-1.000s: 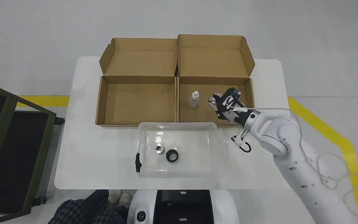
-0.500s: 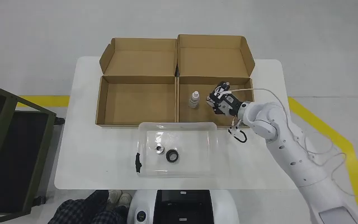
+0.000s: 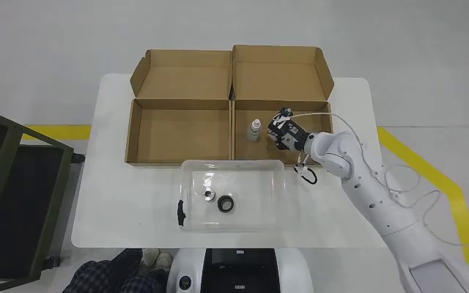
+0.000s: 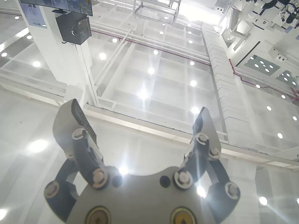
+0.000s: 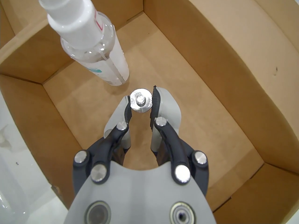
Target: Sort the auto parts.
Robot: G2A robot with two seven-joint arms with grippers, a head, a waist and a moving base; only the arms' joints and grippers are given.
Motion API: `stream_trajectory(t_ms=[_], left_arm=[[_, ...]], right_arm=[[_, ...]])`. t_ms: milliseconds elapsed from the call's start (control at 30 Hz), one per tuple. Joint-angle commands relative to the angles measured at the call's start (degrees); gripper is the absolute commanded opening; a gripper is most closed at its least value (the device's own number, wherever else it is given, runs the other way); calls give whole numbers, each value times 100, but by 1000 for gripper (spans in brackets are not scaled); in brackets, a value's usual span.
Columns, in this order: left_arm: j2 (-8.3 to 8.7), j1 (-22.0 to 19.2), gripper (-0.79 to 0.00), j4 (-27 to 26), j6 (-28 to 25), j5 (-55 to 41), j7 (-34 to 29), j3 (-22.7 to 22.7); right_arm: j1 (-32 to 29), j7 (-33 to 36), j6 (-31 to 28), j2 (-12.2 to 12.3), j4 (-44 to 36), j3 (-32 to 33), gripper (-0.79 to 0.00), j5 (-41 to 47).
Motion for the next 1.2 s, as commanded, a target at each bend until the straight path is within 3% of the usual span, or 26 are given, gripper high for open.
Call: stream_trajectory(t_ms=[0,267,467,800,1167], left_arm=[[0,0,0,0,0,0,0,0],[0,0,0,0,0,0,0,0],[0,0,0,0,0,0,0,0],[0,0,0,0,0,0,0,0],[0,0,0,0,0,0,0,0]], right_arm=[[0,-3,-4,-10,26,0,-517,0],[-6,-9,30,-25,-132,72,-493,-83],[-215,2,-87,76,-860,454,-465,-191],[-1115,239,-652,305,-2476,1157,-437,-180],[-1974,331,-1477,390,-3370,895,-431,-105]])
